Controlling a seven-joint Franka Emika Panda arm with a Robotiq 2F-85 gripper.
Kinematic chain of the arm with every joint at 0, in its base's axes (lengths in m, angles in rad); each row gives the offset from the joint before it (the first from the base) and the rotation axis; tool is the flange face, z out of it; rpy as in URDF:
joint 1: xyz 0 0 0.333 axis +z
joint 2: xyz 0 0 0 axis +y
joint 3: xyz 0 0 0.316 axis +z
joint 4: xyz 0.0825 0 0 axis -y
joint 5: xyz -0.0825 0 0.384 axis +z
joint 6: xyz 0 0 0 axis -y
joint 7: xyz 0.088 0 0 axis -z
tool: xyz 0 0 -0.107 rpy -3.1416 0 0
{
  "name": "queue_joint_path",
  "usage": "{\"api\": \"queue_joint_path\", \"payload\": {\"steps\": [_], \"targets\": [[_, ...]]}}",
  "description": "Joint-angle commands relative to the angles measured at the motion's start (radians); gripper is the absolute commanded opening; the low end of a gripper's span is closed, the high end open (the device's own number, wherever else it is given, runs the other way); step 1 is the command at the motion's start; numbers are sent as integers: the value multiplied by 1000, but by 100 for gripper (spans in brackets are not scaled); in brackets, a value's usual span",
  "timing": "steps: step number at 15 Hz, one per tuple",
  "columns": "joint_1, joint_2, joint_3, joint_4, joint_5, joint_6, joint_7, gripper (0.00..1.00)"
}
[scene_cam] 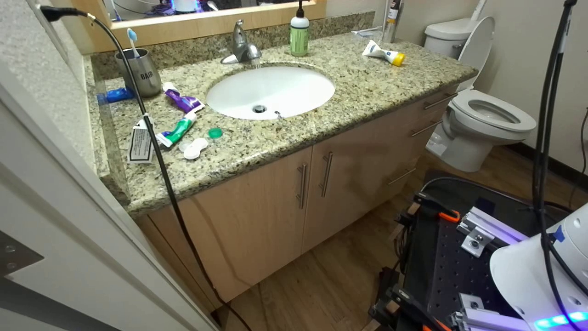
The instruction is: Move the clear bottle to the left
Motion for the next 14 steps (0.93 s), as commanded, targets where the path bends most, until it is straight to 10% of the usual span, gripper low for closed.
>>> {"api": "queue_joint_path", "payload": {"steps": [1,14], "targets": [[26,-20,-18,-29,-2,-19,-27,37],[90,-13,142,-34,76,41,-807,37]]}}
